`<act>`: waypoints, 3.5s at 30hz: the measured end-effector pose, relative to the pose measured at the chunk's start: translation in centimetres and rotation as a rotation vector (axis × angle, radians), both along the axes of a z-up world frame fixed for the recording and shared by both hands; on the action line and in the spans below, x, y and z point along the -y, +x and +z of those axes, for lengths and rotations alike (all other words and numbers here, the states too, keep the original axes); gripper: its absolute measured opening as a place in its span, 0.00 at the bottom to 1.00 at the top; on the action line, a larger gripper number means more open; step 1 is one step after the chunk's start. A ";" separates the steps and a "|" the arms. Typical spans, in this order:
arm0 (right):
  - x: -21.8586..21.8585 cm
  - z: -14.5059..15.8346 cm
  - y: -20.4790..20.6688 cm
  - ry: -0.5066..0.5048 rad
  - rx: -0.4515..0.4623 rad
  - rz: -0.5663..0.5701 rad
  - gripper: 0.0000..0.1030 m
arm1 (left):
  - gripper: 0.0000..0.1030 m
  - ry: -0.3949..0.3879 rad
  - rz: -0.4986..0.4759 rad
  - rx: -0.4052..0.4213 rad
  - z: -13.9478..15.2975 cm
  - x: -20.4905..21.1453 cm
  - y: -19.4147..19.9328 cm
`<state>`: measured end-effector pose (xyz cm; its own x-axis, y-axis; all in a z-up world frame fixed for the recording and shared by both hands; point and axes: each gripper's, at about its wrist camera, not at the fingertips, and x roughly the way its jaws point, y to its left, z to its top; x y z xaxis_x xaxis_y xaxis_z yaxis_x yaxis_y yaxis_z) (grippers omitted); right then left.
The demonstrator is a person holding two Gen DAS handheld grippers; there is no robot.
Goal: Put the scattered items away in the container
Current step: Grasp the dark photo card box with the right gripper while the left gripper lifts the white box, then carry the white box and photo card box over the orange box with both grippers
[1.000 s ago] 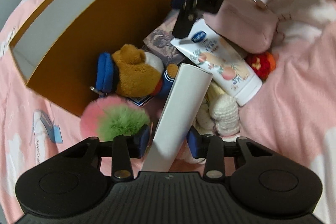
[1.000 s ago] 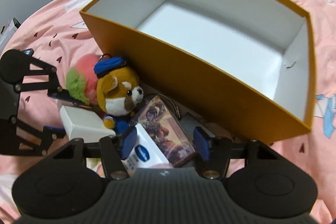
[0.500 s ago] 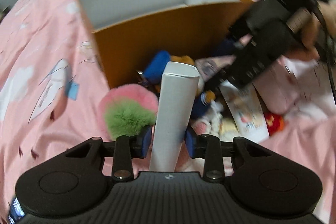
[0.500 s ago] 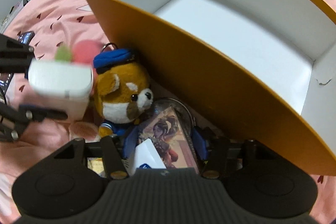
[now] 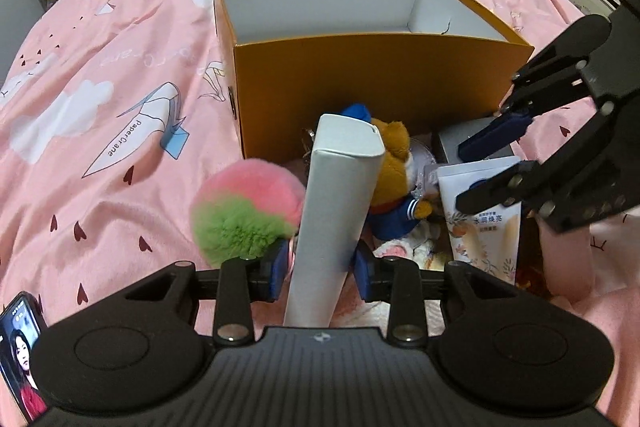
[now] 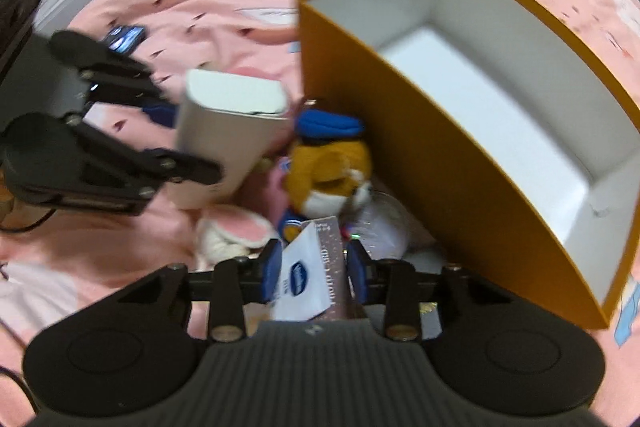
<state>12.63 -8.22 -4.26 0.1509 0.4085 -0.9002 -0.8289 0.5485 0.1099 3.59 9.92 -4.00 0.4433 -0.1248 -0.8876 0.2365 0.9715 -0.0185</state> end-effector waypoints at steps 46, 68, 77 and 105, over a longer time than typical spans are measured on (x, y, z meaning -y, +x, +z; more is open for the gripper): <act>3.8 8.5 3.0 0.178 0.133 -0.176 0.08 | 0.34 -0.111 -0.096 0.040 10.0 1.0 6.0; 0.3 -3.5 0.6 -0.049 0.269 -0.020 0.59 | 0.39 -0.055 -0.159 0.007 4.0 1.9 5.1; -0.5 -4.3 -1.3 -0.089 0.415 -0.028 0.51 | 0.40 -0.002 -0.096 0.091 2.3 2.9 1.1; 1.6 3.8 -1.5 0.131 0.335 -0.201 0.24 | 0.31 -0.189 -0.025 0.060 6.1 1.3 1.7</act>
